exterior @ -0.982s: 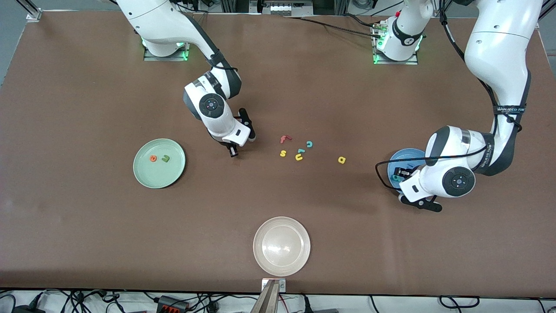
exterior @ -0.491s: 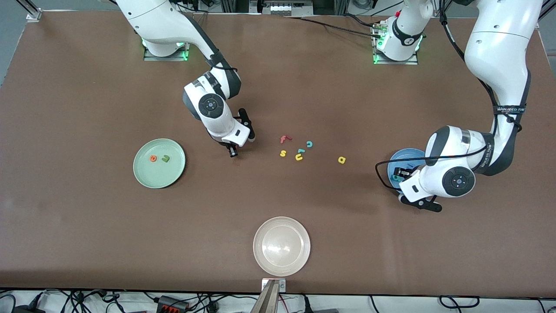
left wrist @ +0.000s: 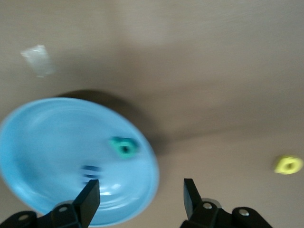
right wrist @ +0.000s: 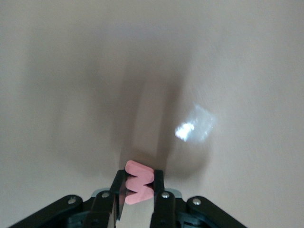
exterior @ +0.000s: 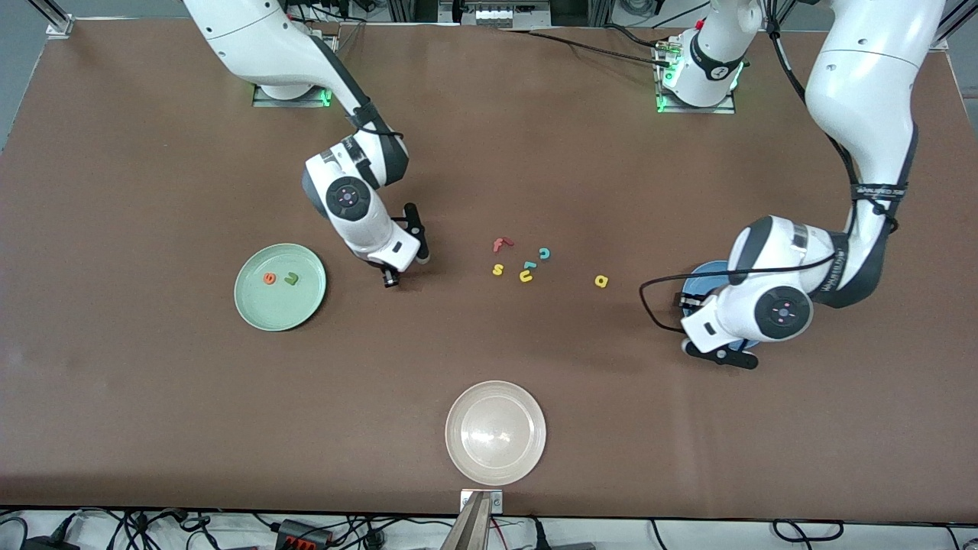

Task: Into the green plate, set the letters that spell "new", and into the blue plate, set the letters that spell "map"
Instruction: 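Carry the pink W to the green plate while the left gripper grasps yellow d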

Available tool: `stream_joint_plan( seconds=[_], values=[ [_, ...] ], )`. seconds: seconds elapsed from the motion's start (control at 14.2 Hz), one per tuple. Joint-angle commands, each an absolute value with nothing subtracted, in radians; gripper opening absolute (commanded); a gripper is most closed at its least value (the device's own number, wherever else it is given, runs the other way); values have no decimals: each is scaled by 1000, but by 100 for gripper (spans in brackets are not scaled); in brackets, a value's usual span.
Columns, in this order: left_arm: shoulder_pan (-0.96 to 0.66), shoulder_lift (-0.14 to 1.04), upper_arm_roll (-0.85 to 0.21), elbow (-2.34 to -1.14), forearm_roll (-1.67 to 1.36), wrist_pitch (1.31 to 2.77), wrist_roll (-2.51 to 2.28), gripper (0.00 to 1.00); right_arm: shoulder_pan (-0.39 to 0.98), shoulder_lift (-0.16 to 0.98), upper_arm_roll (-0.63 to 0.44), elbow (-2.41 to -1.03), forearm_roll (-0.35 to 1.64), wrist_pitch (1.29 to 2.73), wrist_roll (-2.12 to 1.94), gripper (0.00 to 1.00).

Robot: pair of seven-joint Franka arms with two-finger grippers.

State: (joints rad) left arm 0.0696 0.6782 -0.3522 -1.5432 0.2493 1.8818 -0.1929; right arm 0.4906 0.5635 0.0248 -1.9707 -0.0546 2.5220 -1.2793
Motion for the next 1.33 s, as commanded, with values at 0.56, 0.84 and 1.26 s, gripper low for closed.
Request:
stream_joint_plan(
  seconds=[0.56,0.84,1.26],
  values=[
    [17,692,-443,-1595,125,1896,-884,79,440,540,-71,-1769,-49,2204,-696,0],
    [21,693,-445,-1617,86,1910,-1021,74,399,540,-75,-1766,-49,2172,-426,0],
    [31,652,-462,-1849,46,2214,-1088,63,371,534,-92,-1753,-51,2039,-135,0]
  ],
)
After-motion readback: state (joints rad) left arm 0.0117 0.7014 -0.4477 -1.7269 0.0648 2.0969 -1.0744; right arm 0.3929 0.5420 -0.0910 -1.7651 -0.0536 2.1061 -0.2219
